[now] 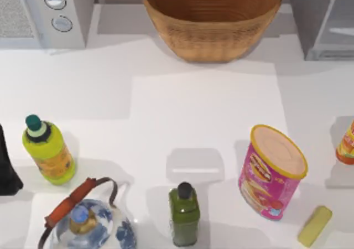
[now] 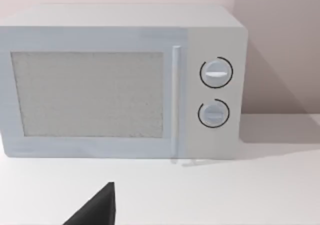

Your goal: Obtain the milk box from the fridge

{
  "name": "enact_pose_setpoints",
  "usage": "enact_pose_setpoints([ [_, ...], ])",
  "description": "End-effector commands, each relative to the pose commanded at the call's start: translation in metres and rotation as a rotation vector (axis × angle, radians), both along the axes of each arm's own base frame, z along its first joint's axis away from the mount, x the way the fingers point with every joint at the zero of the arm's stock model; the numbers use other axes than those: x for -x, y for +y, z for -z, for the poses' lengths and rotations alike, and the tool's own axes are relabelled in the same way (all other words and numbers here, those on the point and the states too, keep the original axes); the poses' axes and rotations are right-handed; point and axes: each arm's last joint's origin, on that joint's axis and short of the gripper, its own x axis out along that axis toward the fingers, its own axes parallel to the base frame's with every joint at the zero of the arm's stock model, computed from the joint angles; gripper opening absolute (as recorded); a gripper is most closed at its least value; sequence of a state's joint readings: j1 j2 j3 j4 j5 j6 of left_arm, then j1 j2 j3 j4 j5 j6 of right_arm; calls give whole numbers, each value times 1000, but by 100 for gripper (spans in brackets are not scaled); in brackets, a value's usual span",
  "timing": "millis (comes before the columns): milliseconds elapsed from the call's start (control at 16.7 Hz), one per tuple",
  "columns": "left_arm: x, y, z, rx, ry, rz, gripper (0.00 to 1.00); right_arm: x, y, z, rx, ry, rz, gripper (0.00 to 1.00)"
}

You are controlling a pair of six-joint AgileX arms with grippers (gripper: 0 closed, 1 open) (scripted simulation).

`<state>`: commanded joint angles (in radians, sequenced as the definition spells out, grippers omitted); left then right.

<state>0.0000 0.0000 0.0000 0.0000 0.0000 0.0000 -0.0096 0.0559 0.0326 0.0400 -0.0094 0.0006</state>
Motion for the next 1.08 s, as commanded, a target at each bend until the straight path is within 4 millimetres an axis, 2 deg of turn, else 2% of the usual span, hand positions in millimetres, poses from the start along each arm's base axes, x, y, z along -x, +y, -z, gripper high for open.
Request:
enact_pose_setpoints([
  [180,0,0,0,0,0,0,100,2,1,11,-1,17,0,0],
  [540,0,0,0,0,0,0,100,1,1,9,-3,13,-9,0],
  [840,0,0,0,0,0,0,100,-8,22,-22,-15,-69,-187,0],
  [1080,0,0,0,0,0,0,100,-31,58,-57,-50,-165,-401,0],
])
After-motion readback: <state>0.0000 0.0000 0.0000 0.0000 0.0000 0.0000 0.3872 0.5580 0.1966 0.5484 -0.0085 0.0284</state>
